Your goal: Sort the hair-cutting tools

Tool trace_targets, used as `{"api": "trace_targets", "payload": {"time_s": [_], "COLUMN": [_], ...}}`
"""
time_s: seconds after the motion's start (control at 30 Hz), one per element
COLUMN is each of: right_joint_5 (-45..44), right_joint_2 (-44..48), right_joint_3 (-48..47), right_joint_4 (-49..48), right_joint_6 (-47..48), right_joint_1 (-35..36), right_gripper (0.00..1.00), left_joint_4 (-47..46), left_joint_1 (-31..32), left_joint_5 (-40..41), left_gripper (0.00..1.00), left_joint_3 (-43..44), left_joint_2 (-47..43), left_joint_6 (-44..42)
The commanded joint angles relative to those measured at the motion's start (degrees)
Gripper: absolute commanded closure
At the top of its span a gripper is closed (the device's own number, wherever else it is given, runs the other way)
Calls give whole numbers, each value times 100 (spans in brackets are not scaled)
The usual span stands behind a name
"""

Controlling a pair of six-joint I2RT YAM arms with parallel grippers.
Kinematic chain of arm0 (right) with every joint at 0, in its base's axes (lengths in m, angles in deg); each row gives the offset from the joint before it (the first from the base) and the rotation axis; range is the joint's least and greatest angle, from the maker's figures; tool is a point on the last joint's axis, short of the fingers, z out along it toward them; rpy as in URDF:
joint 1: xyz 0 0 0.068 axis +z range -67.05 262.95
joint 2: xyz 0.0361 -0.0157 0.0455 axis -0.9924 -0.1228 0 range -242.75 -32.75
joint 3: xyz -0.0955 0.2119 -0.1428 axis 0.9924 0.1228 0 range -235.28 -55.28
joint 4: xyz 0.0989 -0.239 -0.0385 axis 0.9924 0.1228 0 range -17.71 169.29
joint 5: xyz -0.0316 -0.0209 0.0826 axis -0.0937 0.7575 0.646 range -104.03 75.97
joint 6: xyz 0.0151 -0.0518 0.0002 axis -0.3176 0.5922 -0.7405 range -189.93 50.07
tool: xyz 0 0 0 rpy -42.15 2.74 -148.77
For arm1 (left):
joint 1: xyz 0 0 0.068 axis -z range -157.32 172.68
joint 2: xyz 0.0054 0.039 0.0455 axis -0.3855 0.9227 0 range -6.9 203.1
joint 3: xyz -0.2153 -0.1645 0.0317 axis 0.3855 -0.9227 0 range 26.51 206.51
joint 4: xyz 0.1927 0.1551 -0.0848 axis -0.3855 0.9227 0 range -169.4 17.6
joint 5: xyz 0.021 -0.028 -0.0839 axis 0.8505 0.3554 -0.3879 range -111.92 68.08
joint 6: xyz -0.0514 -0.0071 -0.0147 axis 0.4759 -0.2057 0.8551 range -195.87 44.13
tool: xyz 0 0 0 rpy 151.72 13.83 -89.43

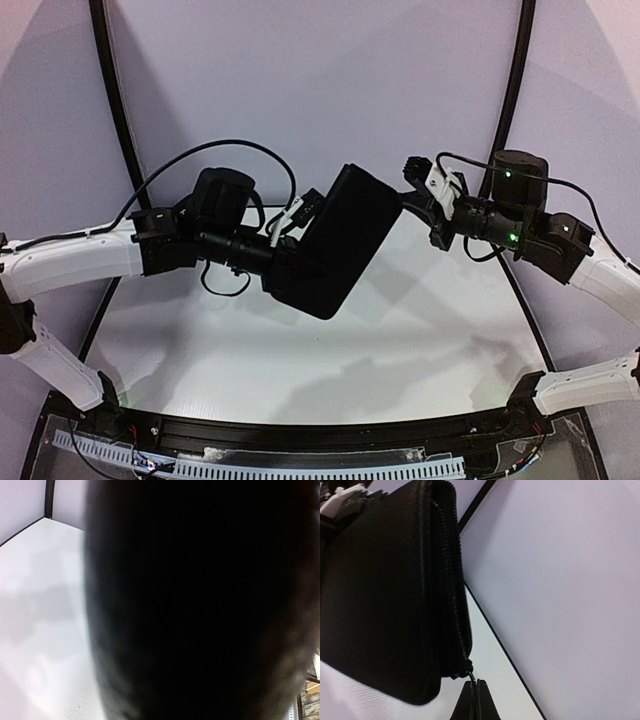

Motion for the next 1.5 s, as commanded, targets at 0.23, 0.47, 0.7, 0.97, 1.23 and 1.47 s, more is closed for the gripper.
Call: {"api": "trace_targets", "payload": {"time_s": [0.23, 0.47, 0.7, 0.97, 1.23, 1.47], "right_joint_5": [-54, 513, 970, -166, -2340, -3193], "right_joint_2": [-389, -813, -1126, -793, 946, 1316], "right_joint_3": [-689, -1114, -1406, -1029, 953, 1206], "right_joint_4": [-1207, -1090, -1122, -1218, -1368, 110], "right_joint_6": [777, 1345, 1618, 787, -1448, -3811], "right_joint_1": [-335, -326, -331, -332, -452, -732], "right_gripper": [100, 100, 100, 42, 1, 1], "left_joint_4": [2385, 3434, 4396, 2630, -332, -983], "left_joint_1": [274, 360, 500, 351, -234, -270], "left_joint_5": [-884, -1010, -1052, -402, 652, 1087], "left_gripper": [99, 99, 99, 99, 99, 87], "left_joint_3": [593, 1205, 1854, 1114, -271, -124], "left_joint_2": [971, 1544, 2136, 1626, 1158, 1846], "left_joint_6": [-321, -787, -1283, -19, 2002, 2999]}}
